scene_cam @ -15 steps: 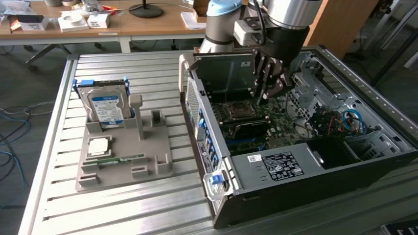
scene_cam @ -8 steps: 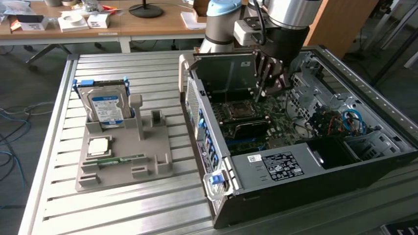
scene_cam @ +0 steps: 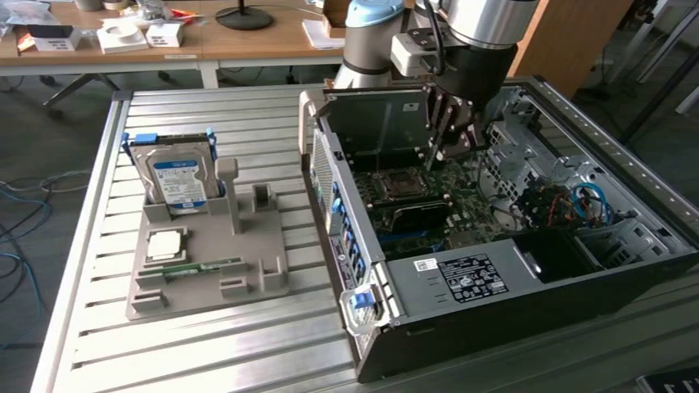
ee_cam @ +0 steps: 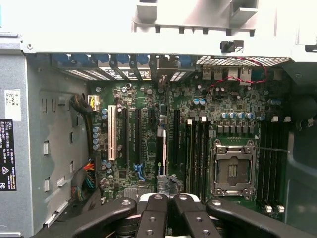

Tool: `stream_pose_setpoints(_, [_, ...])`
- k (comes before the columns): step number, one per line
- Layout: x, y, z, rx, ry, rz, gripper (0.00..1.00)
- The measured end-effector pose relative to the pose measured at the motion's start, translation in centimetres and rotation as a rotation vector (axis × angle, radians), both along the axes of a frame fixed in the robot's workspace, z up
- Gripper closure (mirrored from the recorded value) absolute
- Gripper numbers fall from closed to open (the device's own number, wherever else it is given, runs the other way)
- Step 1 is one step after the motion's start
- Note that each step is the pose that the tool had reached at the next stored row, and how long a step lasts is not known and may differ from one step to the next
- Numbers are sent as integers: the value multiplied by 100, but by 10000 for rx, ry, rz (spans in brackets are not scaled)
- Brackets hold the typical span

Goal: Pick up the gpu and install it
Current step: 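Press down on the gpu until it lock into place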

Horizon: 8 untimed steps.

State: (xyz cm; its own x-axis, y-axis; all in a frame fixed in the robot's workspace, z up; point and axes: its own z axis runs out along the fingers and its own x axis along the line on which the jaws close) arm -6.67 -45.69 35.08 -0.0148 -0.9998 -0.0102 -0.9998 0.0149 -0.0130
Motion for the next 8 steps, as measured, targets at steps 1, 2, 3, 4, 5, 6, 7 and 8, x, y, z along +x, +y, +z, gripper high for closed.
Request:
stream_pose_setpoints(1, [0, 0, 0, 1, 0, -1, 89])
stream_pose_setpoints(2, [0, 0, 0, 0, 0, -1, 89])
stream_pose_setpoints(3, [-5, 0, 0, 0, 0, 1, 89])
stream_pose_setpoints(4, [-16, 0, 0, -1, 0, 0, 89])
stream_pose_setpoints(5, [-30, 0, -1, 0, -1, -2, 89])
stream_pose_setpoints(6, [-44, 0, -3, 0, -1, -5, 89])
stream_pose_setpoints(7, [-60, 0, -4, 0, -1, -9, 89])
stream_pose_setpoints(8, [-75, 1, -6, 1, -1, -14, 89])
